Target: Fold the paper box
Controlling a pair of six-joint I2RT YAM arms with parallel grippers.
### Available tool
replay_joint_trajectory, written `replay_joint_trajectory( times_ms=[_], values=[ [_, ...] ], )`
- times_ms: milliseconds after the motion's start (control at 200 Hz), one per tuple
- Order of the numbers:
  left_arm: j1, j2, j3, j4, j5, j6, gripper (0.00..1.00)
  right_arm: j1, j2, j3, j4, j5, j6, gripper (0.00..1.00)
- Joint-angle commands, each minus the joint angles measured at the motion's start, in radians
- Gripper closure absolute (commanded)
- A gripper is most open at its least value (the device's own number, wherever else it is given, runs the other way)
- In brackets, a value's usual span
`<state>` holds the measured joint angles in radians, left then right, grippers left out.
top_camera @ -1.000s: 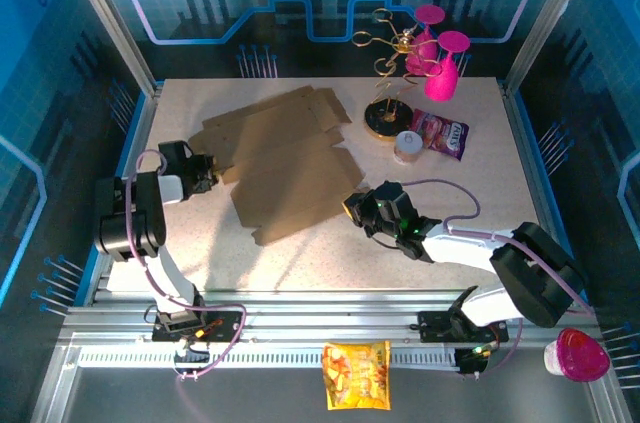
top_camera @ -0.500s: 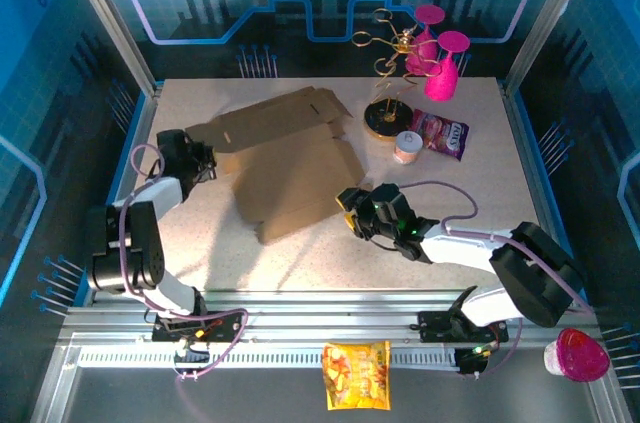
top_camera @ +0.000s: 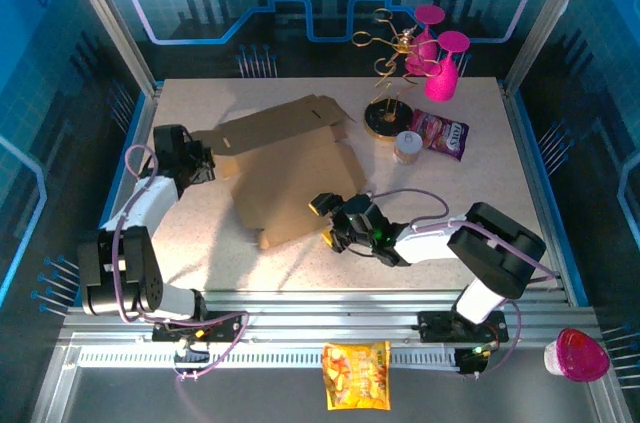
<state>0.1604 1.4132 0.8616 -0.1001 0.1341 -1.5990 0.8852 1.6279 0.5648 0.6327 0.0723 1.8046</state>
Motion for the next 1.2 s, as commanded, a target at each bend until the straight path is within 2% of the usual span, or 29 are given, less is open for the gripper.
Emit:
replay_joint_trajectory(
  times_ms=[0,155,435,640,730,816,921,1006,1056,1061,1126,1161,1196],
  values=[
    [-0.004,-0.039,0.043,-0.070,-0.006,-0.021,1.00,0.038,-0.012,-0.004,0.037,0.071,0.043,0.09],
    [-0.005,-0.062,0.065,-0.114,-0.016,-0.033,1.00,0.085,-0.010,-0.009,0.027,0.112,0.069,0.09],
    [-0.005,-0.074,0.123,-0.183,-0.008,-0.058,1.00,0.113,0.091,0.003,0.165,0.156,0.076,0.09],
    [-0.005,-0.082,0.142,-0.214,0.002,-0.064,1.00,0.126,0.200,0.021,0.326,0.200,0.067,0.12],
    [-0.005,-0.082,0.154,-0.233,0.007,-0.061,1.00,0.124,0.269,0.035,0.449,0.227,0.050,0.15],
    [-0.004,-0.085,0.158,-0.242,0.010,-0.054,1.00,0.124,0.332,0.050,0.545,0.247,0.044,0.27],
    [0.001,-0.087,0.165,-0.261,0.017,-0.039,1.00,0.127,0.322,0.046,0.568,0.278,0.029,0.50],
    [0.009,-0.088,0.169,-0.277,0.024,-0.027,1.00,0.124,0.231,0.033,0.469,0.303,-0.005,0.74],
    [0.013,-0.090,0.169,-0.283,0.025,-0.018,1.00,0.118,0.175,0.032,0.407,0.305,-0.028,0.83],
    [0.014,-0.091,0.169,-0.283,0.025,-0.016,1.00,0.117,0.159,0.032,0.392,0.306,-0.034,0.87],
    [0.020,-0.097,0.174,-0.299,0.024,0.000,1.00,0.107,0.082,0.040,0.301,0.308,-0.063,1.00],
    [0.022,-0.103,0.177,-0.305,0.024,0.014,0.99,0.102,0.042,0.050,0.249,0.305,-0.081,1.00],
    [0.025,-0.108,0.181,-0.312,0.024,0.029,0.88,0.095,0.003,0.066,0.200,0.299,-0.105,1.00]
  ],
)
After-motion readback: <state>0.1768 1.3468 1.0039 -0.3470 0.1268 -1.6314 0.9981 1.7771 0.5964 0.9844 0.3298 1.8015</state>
